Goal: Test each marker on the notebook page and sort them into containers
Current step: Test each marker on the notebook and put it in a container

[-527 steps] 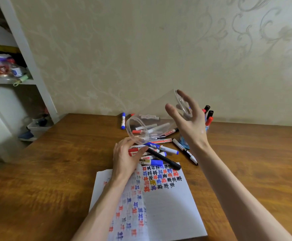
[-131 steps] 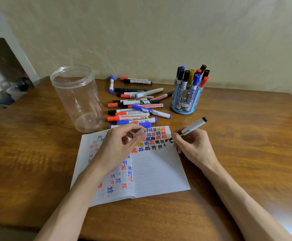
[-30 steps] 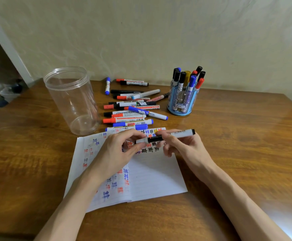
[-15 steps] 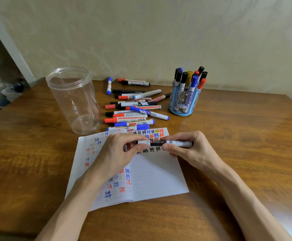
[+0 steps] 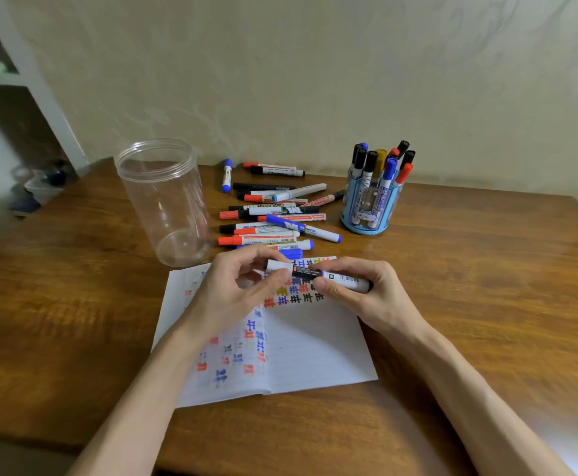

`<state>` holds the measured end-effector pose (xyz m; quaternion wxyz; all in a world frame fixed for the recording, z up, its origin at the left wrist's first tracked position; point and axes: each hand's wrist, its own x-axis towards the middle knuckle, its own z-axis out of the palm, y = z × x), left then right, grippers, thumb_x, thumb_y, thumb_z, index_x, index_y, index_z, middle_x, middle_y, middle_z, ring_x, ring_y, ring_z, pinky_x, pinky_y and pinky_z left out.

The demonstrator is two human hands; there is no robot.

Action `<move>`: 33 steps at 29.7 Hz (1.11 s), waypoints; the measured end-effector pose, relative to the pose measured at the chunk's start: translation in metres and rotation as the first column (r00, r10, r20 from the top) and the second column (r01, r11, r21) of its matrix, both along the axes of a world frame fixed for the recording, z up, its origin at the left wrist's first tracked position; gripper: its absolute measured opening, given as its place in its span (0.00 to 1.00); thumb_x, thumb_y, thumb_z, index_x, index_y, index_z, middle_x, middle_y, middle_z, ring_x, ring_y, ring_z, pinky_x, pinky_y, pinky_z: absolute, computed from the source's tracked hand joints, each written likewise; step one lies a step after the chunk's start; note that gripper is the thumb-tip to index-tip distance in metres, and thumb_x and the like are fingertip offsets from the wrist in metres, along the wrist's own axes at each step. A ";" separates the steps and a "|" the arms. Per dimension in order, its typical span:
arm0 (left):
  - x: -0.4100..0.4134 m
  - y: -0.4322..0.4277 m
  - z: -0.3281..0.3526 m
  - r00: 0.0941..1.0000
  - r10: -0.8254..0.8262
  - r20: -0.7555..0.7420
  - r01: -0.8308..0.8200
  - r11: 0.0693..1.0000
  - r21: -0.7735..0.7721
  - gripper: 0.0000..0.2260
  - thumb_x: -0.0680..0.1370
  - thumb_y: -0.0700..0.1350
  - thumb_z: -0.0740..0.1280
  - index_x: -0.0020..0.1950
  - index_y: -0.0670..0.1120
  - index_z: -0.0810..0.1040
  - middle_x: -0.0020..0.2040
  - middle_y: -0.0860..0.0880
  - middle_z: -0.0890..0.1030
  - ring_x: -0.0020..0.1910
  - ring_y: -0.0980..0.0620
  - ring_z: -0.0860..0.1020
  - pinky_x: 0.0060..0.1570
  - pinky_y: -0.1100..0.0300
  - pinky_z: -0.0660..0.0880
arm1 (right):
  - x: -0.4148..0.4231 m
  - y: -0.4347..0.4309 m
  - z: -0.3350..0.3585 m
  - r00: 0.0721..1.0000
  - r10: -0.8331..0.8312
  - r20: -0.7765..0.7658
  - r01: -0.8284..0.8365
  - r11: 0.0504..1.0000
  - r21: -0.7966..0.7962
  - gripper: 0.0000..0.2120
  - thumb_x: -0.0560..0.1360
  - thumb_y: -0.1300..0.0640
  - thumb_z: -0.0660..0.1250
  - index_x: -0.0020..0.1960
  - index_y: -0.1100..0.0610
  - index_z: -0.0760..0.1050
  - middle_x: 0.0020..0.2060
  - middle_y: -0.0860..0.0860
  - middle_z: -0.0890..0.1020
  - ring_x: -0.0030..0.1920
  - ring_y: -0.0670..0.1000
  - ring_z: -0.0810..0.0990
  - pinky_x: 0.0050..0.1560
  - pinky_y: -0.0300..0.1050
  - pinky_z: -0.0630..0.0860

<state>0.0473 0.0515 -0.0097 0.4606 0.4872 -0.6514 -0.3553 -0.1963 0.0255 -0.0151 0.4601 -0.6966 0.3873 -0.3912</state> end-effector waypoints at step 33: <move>0.177 0.260 -0.012 0.848 0.488 -0.207 -0.490 0.871 0.041 0.10 0.78 0.40 0.67 0.57 0.38 0.81 0.50 0.40 0.83 0.54 0.46 0.82 0.56 0.62 0.75 | 0.243 0.052 0.014 0.833 0.502 -0.232 -0.553 0.768 -0.324 0.10 0.82 0.59 0.71 0.61 0.58 0.84 0.57 0.47 0.87 0.54 0.44 0.87 0.58 0.45 0.84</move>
